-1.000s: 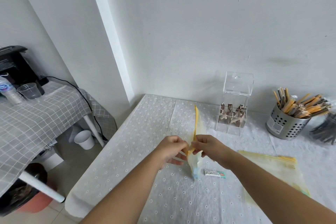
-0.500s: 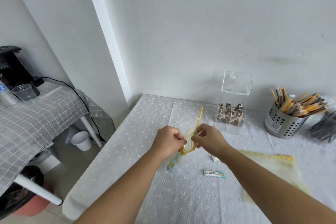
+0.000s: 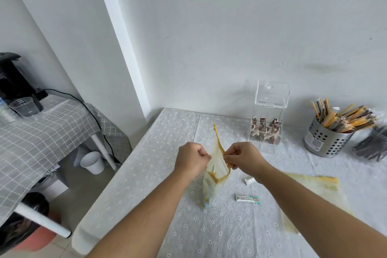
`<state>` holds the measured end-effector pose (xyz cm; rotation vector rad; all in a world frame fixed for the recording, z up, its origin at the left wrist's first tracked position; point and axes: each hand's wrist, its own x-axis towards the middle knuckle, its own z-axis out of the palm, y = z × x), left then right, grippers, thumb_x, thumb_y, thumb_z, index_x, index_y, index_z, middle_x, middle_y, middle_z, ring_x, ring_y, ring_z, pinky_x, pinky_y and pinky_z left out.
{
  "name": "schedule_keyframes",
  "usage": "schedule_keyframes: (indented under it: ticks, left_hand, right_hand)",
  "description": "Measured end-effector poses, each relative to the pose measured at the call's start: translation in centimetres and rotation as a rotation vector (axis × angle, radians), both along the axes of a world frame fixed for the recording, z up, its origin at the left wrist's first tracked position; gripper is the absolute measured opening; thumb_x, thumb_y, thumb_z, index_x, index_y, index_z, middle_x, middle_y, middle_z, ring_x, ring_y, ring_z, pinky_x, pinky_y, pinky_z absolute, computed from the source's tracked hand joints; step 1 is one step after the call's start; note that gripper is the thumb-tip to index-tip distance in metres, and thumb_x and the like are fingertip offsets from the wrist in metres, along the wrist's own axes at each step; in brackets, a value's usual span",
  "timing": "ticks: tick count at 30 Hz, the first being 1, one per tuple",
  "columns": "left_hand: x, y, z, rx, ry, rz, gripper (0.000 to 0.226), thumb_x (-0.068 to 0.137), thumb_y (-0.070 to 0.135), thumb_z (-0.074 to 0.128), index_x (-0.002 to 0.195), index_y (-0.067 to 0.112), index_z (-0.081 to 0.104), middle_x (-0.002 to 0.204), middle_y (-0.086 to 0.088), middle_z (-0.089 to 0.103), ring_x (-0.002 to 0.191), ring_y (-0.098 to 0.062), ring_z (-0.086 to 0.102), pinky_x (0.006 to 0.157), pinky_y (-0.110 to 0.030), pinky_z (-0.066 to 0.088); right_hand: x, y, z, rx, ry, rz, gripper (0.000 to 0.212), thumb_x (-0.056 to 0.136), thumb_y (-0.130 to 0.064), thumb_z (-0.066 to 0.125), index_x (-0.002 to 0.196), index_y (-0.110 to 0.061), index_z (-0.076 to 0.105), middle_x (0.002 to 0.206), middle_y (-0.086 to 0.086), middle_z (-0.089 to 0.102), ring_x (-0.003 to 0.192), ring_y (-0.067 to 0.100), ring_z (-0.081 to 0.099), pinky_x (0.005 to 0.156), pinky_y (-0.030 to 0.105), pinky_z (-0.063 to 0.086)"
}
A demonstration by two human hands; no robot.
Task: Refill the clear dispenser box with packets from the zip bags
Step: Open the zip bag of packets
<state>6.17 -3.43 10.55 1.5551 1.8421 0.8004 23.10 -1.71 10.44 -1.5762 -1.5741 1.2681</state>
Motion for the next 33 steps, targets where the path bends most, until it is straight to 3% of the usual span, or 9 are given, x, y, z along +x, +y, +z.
schedule_keyframes:
  ticks: [4, 8, 11, 13, 16, 19, 25, 29, 33]
  left_hand:
    - [-2.1, 0.6, 0.3, 0.027, -0.006, 0.086, 0.012, 0.077, 0.011, 0.072, 0.066, 0.010, 0.068, 0.060, 0.004, 0.066, 0.057, -0.011, 0.066, 0.067, -0.025, 0.055]
    - [-1.4, 0.0, 0.4, 0.042, 0.018, -0.058, 0.014, 0.076, 0.014, 0.075, 0.064, 0.015, 0.066, 0.059, 0.007, 0.063, 0.060, -0.011, 0.065, 0.065, -0.022, 0.053]
    - [-0.3, -0.7, 0.4, 0.049, 0.054, -0.165, 0.012, 0.075, 0.017, 0.075, 0.065, 0.017, 0.068, 0.058, 0.013, 0.061, 0.058, -0.004, 0.062, 0.062, -0.018, 0.050]
    - [-0.1, -1.0, 0.3, 0.033, 0.101, -0.191, 0.015, 0.074, 0.018, 0.073, 0.063, 0.023, 0.064, 0.059, 0.013, 0.061, 0.057, -0.002, 0.059, 0.060, -0.022, 0.051]
    - [-0.1, -0.8, 0.3, -0.012, 0.157, -0.186, 0.015, 0.072, 0.026, 0.071, 0.063, 0.025, 0.059, 0.063, 0.011, 0.061, 0.065, -0.009, 0.061, 0.061, -0.028, 0.052]
    - [0.0, 0.1, 0.5, 0.013, 0.171, -0.130, 0.017, 0.075, 0.036, 0.072, 0.071, 0.024, 0.062, 0.067, 0.010, 0.061, 0.068, -0.011, 0.062, 0.061, -0.026, 0.050]
    - [-1.7, 1.9, 1.1, 0.097, 0.182, -0.009, 0.019, 0.078, 0.024, 0.072, 0.062, 0.017, 0.063, 0.059, 0.009, 0.061, 0.064, -0.014, 0.064, 0.066, -0.029, 0.054]
    - [-4.8, 3.2, 1.8, 0.118, 0.129, 0.106, 0.015, 0.077, 0.019, 0.072, 0.065, 0.015, 0.065, 0.063, 0.004, 0.065, 0.067, -0.017, 0.067, 0.066, -0.027, 0.053]
    - [-4.7, 2.8, 2.1, 0.210, 0.139, -0.004, 0.014, 0.079, 0.010, 0.068, 0.071, 0.016, 0.059, 0.063, 0.008, 0.059, 0.060, -0.011, 0.058, 0.058, -0.020, 0.045]
  right_hand:
    - [1.9, 0.3, -0.2, -0.033, -0.113, -0.032, 0.013, 0.076, 0.004, 0.058, 0.066, -0.005, 0.062, 0.060, 0.009, 0.064, 0.054, 0.016, 0.057, 0.055, 0.025, 0.050]
    - [1.1, 0.1, 0.1, -0.025, -0.171, 0.033, 0.004, 0.079, -0.008, 0.065, 0.078, -0.009, 0.062, 0.070, 0.006, 0.068, 0.060, 0.015, 0.061, 0.060, 0.027, 0.053]
    - [-0.4, 0.7, 0.2, 0.079, -0.183, -0.013, 0.014, 0.078, -0.022, 0.073, 0.084, -0.015, 0.062, 0.076, 0.006, 0.072, 0.065, 0.016, 0.064, 0.067, 0.032, 0.055]
    - [-1.1, 1.1, 0.4, 0.116, -0.166, -0.054, 0.011, 0.080, -0.018, 0.072, 0.080, -0.011, 0.064, 0.072, 0.008, 0.072, 0.060, 0.015, 0.065, 0.067, 0.032, 0.055]
    - [-1.4, 1.2, 0.4, 0.099, -0.098, -0.043, 0.009, 0.081, -0.009, 0.070, 0.078, -0.001, 0.066, 0.068, 0.013, 0.070, 0.054, 0.013, 0.064, 0.061, 0.031, 0.055]
    - [-1.5, 0.9, 0.5, 0.107, -0.078, 0.005, 0.011, 0.082, -0.009, 0.070, 0.074, -0.002, 0.066, 0.062, 0.009, 0.067, 0.050, 0.011, 0.060, 0.052, 0.020, 0.050]
    - [-0.6, 1.4, 0.4, 0.166, -0.188, -0.044, 0.018, 0.081, -0.011, 0.070, 0.064, -0.014, 0.063, 0.055, 0.000, 0.062, 0.051, 0.011, 0.056, 0.060, 0.027, 0.049]
    - [0.9, 2.1, 0.5, 0.216, -0.280, -0.142, 0.019, 0.082, -0.012, 0.067, 0.064, -0.013, 0.061, 0.054, -0.005, 0.055, 0.053, 0.010, 0.049, 0.051, 0.021, 0.039]
    - [0.1, 2.3, 0.7, 0.263, -0.282, -0.112, 0.015, 0.082, -0.012, 0.067, 0.067, -0.011, 0.063, 0.051, -0.006, 0.049, 0.052, 0.009, 0.043, 0.051, 0.021, 0.035]
